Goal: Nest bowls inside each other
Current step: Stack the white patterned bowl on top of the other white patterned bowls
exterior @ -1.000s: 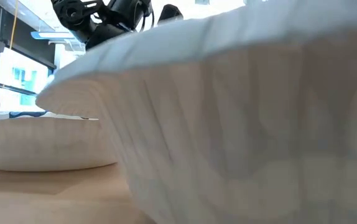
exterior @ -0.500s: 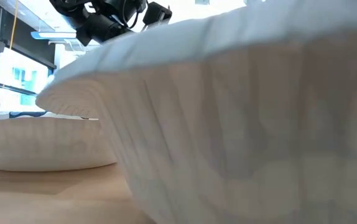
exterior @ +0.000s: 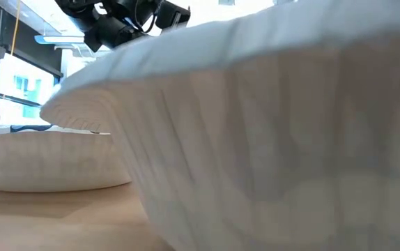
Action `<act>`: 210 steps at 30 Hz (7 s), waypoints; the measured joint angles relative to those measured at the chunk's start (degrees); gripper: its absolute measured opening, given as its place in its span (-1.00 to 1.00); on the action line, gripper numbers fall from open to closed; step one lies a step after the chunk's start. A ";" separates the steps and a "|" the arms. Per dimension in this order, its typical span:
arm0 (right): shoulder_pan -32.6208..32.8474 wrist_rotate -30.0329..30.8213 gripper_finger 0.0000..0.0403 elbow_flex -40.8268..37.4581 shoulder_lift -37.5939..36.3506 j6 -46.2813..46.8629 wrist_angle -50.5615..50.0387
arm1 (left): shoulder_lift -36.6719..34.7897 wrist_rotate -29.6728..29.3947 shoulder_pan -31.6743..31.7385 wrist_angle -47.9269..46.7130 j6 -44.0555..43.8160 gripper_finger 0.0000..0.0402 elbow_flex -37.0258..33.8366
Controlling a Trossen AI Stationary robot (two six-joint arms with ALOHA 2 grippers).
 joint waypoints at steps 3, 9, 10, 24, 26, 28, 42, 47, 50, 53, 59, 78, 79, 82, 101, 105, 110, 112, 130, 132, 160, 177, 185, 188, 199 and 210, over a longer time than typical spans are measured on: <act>1.74 3.30 -0.20 0.00 0.00 1.21 -0.27 | 0.02 0.00 0.00 0.00 0.22 -0.21 0.00; 4.81 7.55 -0.33 0.00 0.20 3.26 -1.29 | 0.02 -0.02 0.00 0.15 0.24 -0.21 0.00; 5.35 7.80 -0.32 0.00 0.58 3.45 -1.41 | 0.02 -0.04 0.00 0.17 0.25 -0.21 0.00; 8.24 8.21 -0.11 0.00 10.67 1.49 3.18 | 0.02 -0.10 -0.22 2.01 0.04 -0.21 0.00; 8.22 8.53 -0.11 0.00 11.88 0.86 3.18 | 0.04 -0.20 -0.38 2.13 0.02 -0.21 0.00; 8.21 8.78 -0.11 0.00 12.83 0.15 3.34 | 0.04 -0.22 -0.61 2.38 0.02 -0.21 0.00; 8.19 8.69 -0.11 0.00 14.89 0.01 6.73 | 0.07 -0.20 -0.66 2.41 0.04 -0.21 0.00; 8.19 8.55 -0.11 0.00 15.76 0.00 7.01 | 0.07 -0.15 -0.66 2.51 0.17 -0.21 0.00; 8.19 8.55 -0.11 0.00 16.61 -0.02 7.58 | 0.07 -0.09 -0.66 2.54 0.19 -0.21 0.00; 8.19 8.24 -0.11 0.00 17.60 -0.03 8.67 | 0.07 -0.02 -0.66 2.54 0.21 -0.21 0.00; 8.19 7.78 -0.11 0.00 19.07 -0.13 9.81 | 0.07 0.00 -0.66 2.54 0.24 -0.21 0.00; 8.19 4.79 -0.61 0.00 19.28 -0.19 8.99 | 0.07 0.02 -0.63 2.58 1.09 -0.21 0.00; 8.19 4.70 -0.61 0.00 19.28 -0.11 9.02 | 0.07 0.02 -0.65 2.58 1.09 -0.21 0.00; 8.19 4.61 -0.61 0.00 19.26 0.06 8.99 | 0.07 0.00 -0.66 2.58 1.09 -0.21 0.00; 8.13 0.28 -0.62 0.02 18.69 2.25 6.21 | 0.07 0.02 -0.65 2.58 2.16 -0.21 0.00; 8.15 -1.53 -0.62 0.08 18.01 3.04 6.16 | 0.07 0.00 -0.63 2.56 2.60 -0.21 0.00; 8.15 -1.83 -0.62 1.70 17.80 2.74 4.80 | 0.07 -0.04 -0.63 2.72 2.60 -0.21 0.00; 8.15 -1.98 -0.62 2.11 17.81 2.60 4.71 | 0.07 -0.04 -0.63 2.75 2.83 -0.21 0.00; 6.87 7.10 -0.12 2.32 17.84 0.00 2.98 | 0.07 0.49 -0.63 2.80 3.01 -0.21 0.00; 6.42 6.28 -0.02 2.32 17.84 -0.04 2.69 | 0.07 1.24 -0.63 2.78 2.98 -0.21 0.00; 2.77 0.86 0.02 2.32 17.86 -7.38 29.64 | 0.07 1.03 14.46 -1.31 6.82 -0.21 0.00; 2.44 -5.90 0.02 2.40 13.96 -11.56 44.55 | 0.57 3.26 25.69 -7.22 11.62 -0.21 0.00; 1.25 -6.05 0.02 2.40 11.38 -11.57 52.13 | 4.06 3.93 26.49 -6.83 10.08 -0.21 0.04; 0.62 -6.31 0.02 2.34 10.39 -11.64 54.28 | 5.68 4.93 26.49 -5.85 9.08 -0.21 0.00; 0.04 -6.46 0.02 2.36 6.40 -11.99 56.51 | 10.08 6.47 26.71 -1.12 5.52 -0.21 0.02; -0.21 -6.52 0.02 2.34 4.39 -12.50 56.80 | 10.97 4.27 27.23 -0.96 5.27 -0.21 0.02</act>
